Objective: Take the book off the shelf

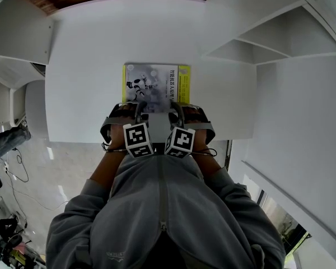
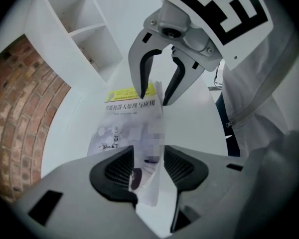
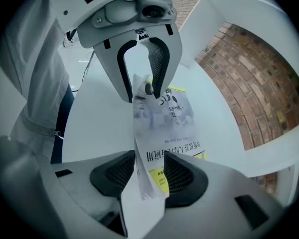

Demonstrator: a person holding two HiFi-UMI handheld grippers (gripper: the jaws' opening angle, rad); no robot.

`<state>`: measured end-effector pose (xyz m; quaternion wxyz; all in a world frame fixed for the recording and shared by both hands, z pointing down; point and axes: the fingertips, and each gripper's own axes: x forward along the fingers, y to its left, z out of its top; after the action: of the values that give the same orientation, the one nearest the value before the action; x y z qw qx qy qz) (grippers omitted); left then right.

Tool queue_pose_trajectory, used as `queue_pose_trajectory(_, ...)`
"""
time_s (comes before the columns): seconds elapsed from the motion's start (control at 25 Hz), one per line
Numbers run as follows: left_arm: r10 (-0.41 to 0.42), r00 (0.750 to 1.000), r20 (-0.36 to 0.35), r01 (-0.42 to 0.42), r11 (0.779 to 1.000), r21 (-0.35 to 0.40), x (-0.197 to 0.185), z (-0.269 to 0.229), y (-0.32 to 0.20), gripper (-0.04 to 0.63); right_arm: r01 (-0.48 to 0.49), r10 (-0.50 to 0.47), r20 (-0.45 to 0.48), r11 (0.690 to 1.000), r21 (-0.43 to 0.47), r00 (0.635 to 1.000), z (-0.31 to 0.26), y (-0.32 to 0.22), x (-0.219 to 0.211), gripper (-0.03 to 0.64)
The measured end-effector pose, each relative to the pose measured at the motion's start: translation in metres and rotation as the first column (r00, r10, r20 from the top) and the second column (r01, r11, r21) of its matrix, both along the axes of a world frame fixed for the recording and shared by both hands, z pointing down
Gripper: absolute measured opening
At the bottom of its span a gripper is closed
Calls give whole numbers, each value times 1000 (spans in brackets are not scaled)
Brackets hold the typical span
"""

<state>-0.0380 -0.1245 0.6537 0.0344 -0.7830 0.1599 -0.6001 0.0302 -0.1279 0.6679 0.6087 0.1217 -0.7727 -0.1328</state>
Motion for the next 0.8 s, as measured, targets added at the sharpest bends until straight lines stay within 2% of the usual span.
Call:
queue_pose_trajectory(0.16, -5, 999, -42, 6, 1000, 25, 4, -13, -3, 156, -23, 23, 22, 1000, -4, 999, -10, -1, 3, 198)
queue_pose_trajectory(0.36, -62, 994, -92, 68, 995, 68, 1, -27, -15, 45, -95, 98, 68, 995, -42, 993, -24, -4, 8, 198)
queue_pose_trajectory(0.52, -108, 984, -145, 123, 987, 102, 0, -43, -27, 9, -133, 137, 106, 990, -43, 985, -41, -13, 8, 196)
queue_pose_trajectory(0.6, -138, 972, -190, 158, 983, 95, 1, -50, -33, 8, -172, 177, 138, 984, -51, 974, -50, -20, 9, 193)
queue_pose_trajectory(0.72, -202, 940, -277, 228, 971, 67, 3, -61, -44, 8, -227, 232, 187, 973, -49, 955, -65, -34, 9, 184)
queue_pose_trajectory(0.8, -227, 923, -310, 261, 963, 70, 0, -70, -53, 8, -242, 243, 208, 970, -30, 947, -77, -42, 7, 178)
